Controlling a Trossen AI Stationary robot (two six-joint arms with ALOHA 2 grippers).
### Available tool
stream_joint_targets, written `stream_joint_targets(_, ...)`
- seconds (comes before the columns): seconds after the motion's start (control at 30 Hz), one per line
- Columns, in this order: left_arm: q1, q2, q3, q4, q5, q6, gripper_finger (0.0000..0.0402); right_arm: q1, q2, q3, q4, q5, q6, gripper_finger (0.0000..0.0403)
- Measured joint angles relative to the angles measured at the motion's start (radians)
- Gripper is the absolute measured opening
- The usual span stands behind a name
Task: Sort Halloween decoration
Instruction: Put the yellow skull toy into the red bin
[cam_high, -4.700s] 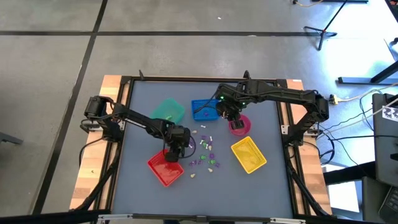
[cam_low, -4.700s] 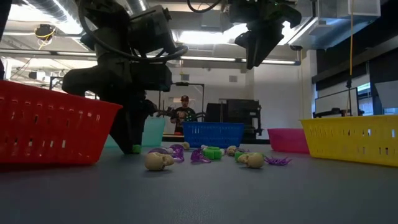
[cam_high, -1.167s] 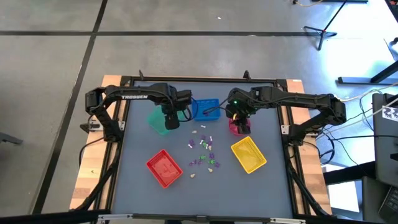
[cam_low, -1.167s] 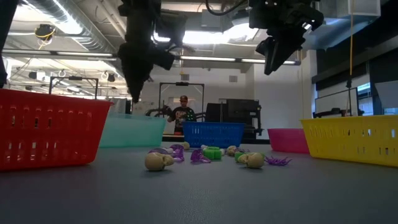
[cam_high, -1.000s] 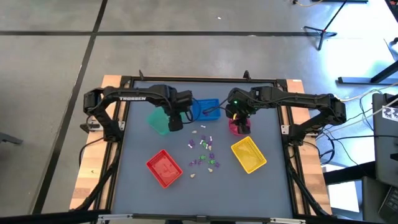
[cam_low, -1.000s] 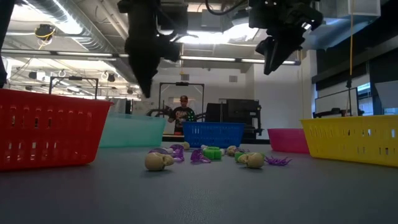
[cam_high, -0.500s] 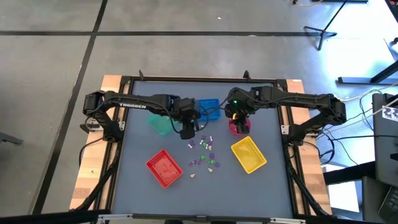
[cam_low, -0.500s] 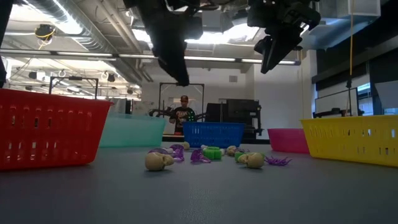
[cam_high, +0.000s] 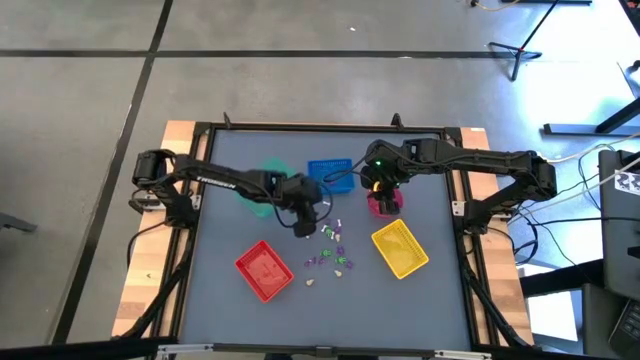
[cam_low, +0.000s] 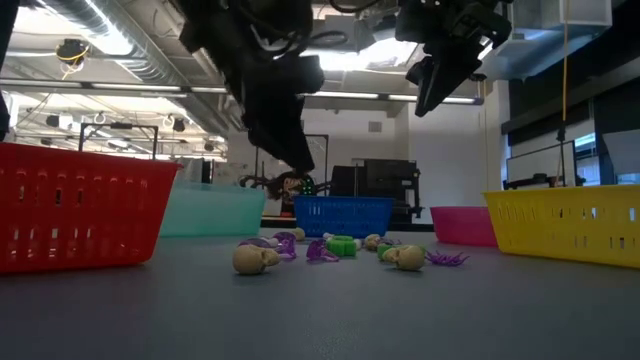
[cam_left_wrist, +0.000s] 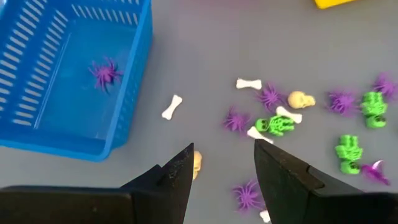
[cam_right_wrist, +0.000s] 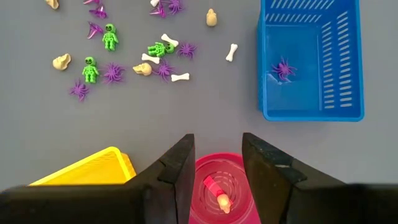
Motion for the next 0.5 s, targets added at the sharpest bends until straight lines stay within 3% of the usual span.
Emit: stream_joint_targets(0.5, 0.000, 0.000, -0.215, 0.291, -0.044, -0.001, 0.0151, 0.000, 0.000, 0.000, 0.000, 0.000, 0.000, 0.0131)
